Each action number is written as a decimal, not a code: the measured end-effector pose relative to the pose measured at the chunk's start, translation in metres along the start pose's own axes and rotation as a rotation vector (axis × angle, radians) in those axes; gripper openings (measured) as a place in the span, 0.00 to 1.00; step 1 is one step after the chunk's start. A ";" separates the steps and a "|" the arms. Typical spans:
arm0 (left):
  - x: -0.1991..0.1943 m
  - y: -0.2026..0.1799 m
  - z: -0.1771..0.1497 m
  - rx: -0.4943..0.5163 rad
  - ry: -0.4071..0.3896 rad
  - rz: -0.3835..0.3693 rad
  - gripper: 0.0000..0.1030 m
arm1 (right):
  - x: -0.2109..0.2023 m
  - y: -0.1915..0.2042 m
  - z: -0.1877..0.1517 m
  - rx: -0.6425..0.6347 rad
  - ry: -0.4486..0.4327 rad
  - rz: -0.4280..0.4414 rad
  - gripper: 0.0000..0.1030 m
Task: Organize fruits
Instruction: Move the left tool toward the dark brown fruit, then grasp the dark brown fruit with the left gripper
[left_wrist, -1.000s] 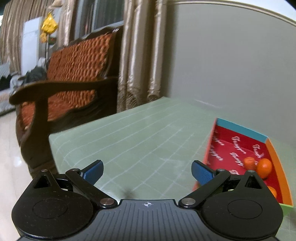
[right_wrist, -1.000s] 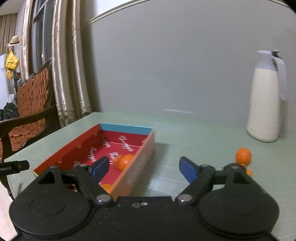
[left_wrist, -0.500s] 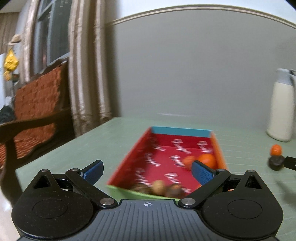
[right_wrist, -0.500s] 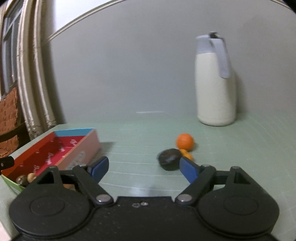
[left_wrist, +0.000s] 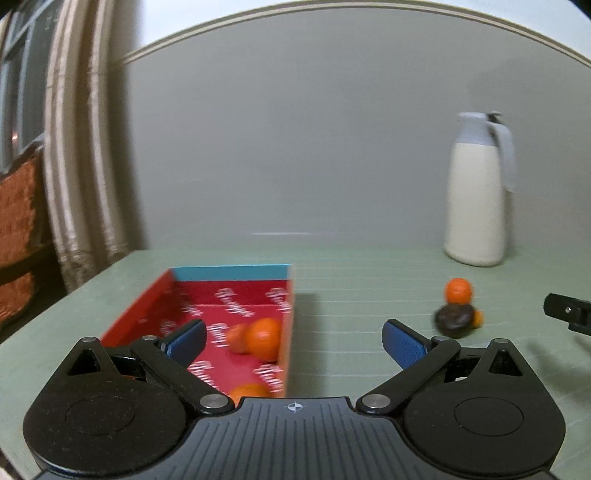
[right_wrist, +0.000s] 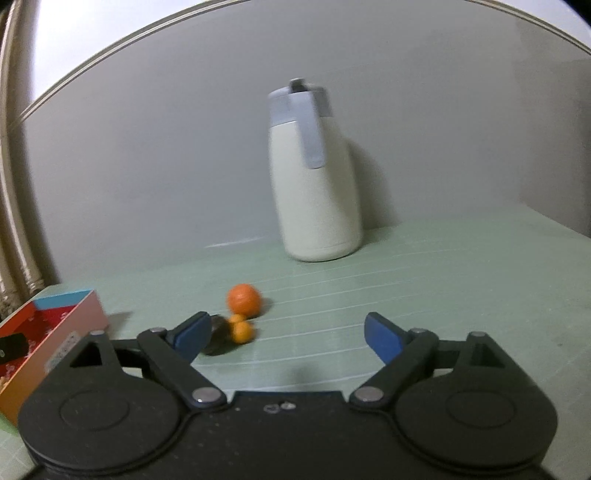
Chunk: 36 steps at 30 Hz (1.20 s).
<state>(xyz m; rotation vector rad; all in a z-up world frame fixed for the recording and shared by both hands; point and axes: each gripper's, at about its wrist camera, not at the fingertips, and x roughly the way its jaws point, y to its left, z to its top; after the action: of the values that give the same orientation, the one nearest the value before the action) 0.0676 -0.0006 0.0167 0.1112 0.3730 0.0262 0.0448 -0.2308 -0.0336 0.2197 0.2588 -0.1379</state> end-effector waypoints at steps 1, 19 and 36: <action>0.002 -0.006 0.001 0.009 0.005 -0.014 0.98 | -0.001 -0.004 0.000 0.005 -0.003 -0.007 0.87; 0.066 -0.115 0.011 0.183 0.144 -0.247 0.97 | -0.014 -0.072 -0.001 0.101 -0.005 -0.158 0.88; 0.120 -0.140 0.007 0.174 0.259 -0.316 0.60 | -0.015 -0.089 -0.001 0.124 0.007 -0.183 0.89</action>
<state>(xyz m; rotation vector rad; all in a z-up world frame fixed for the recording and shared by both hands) 0.1826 -0.1346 -0.0356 0.2204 0.6482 -0.3071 0.0159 -0.3152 -0.0478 0.3195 0.2774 -0.3348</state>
